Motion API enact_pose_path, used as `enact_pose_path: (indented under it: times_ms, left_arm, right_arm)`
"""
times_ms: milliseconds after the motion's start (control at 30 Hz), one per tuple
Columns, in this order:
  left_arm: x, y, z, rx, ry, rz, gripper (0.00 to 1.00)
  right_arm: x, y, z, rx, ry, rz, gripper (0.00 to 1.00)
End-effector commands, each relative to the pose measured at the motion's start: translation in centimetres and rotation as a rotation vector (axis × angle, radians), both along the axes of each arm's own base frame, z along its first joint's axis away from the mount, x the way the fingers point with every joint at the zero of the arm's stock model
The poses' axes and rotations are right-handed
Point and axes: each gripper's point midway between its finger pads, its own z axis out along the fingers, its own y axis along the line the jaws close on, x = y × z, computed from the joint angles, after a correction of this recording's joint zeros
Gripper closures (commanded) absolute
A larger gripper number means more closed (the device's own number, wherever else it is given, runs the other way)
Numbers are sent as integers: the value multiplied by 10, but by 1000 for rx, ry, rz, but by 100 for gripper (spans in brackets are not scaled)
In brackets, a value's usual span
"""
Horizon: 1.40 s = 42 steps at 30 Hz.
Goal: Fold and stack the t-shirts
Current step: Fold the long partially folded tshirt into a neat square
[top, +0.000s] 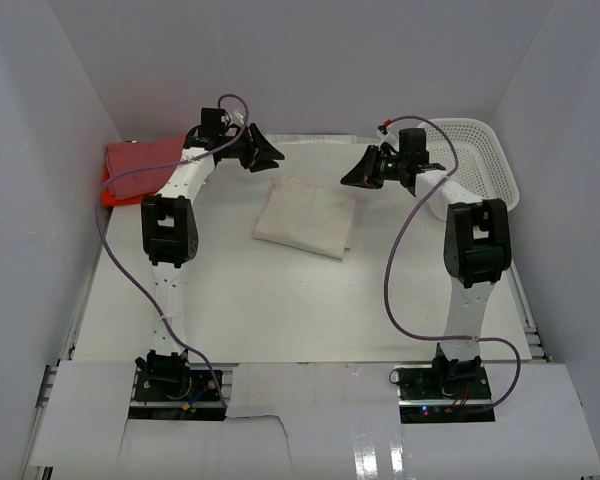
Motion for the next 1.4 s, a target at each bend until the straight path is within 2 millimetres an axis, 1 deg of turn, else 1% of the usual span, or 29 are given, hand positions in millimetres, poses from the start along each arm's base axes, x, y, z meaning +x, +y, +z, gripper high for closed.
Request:
enact_pose_path:
  times_ms: [0, 33, 100, 133, 200, 233, 300, 400, 433, 500, 567, 633, 700, 733, 800, 833, 867, 900, 967, 1000, 1033, 1067, 1100, 1133, 1200, 1233, 1300, 1333, 1367]
  left_arm:
    - [-12, -27, 8, -63, -69, -156, 51]
    - [-10, -32, -4, -69, -70, -174, 52]
    - [-8, -36, -8, -92, -75, -200, 54]
    - [-5, -37, -22, -95, -61, -204, 54]
    - [-1, -38, -32, -88, -66, -202, 54]
    - [1, -37, -43, -77, -68, -197, 54]
    - [4, -36, -58, -50, -61, -181, 54]
    - [17, -28, -77, 55, -113, -120, 54]
    - [25, -23, -88, 116, -131, -72, 54]
    - [35, -17, -90, 180, -180, -31, 53]
    - [47, -11, -88, 226, -223, 24, 53]
    - [59, -9, -73, 228, -278, 60, 53]
    - [67, -11, -48, 202, -334, 91, 52]
    - [70, -12, -38, 195, -353, 103, 51]
    - [78, -13, -3, 169, -421, 131, 47]
    - [81, -16, 12, 145, -447, 142, 46]
    - [83, -16, 34, 125, -486, 152, 44]
    - [83, -20, 54, 101, -528, 152, 39]
    - [79, -22, 77, 69, -553, 155, 37]
    - [77, -22, 82, 66, -558, 156, 37]
    - [71, -25, 96, 60, -578, 151, 36]
    - [69, -24, 101, 58, -583, 150, 36]
    - [66, -23, 94, 64, -565, 148, 36]
    - [60, -23, 106, 58, -585, 142, 36]
    - [55, -24, 103, 61, -581, 125, 36]
    - [51, -25, 96, 61, -563, 105, 36]
    - [46, -26, 90, 61, -552, 77, 36]
    - [43, -27, 83, 57, -537, 59, 36]
    - [42, -28, 77, 61, -524, 52, 36]
  right_arm:
    - [-3, 20, -5, 143, 3, 104, 92]
    - [-1, 22, -15, 154, 37, 101, 92]
    - [2, 26, -19, 171, 35, 110, 92]
    - [3, 27, -28, 180, 63, 108, 92]
    - [8, 29, -35, 182, 69, 95, 92]
    - [10, 28, -47, 166, 90, 84, 92]
    - [20, 24, -63, 103, 98, 24, 92]
    - [30, 12, -89, -22, 107, -71, 92]
    - [30, 9, -95, -47, 117, -89, 92]
    - [29, 4, -109, -109, 133, -114, 92]
    - [27, 4, -118, -131, 141, -112, 92]
    - [25, 2, -125, -161, 135, -121, 92]
    - [18, -2, -135, -201, 158, -127, 92]
    - [18, -2, -136, -211, 158, -127, 92]
    - [17, -5, -139, -236, 158, -133, 92]
    - [17, -7, -137, -245, 148, -134, 92]
    - [16, -6, -136, -246, 142, -133, 92]
    - [16, -6, -129, -237, 122, -133, 92]
    - [14, -4, -119, -217, 104, -129, 92]
    - [12, -1, -104, -192, 69, -121, 91]
    - [15, 3, -92, -171, 34, -116, 91]
    - [14, 5, -82, -157, 15, -105, 91]
    - [10, 12, -64, -128, -14, -76, 91]
    - [9, 16, -55, -111, -34, -63, 91]
    - [0, 28, -34, -52, -45, -5, 90]
    - [-3, 35, -26, -29, -53, 19, 90]
    - [-17, 56, -16, 29, -29, 103, 89]
    - [-22, 64, -12, 47, -25, 129, 89]
    - [-30, 77, -9, 69, -25, 173, 89]
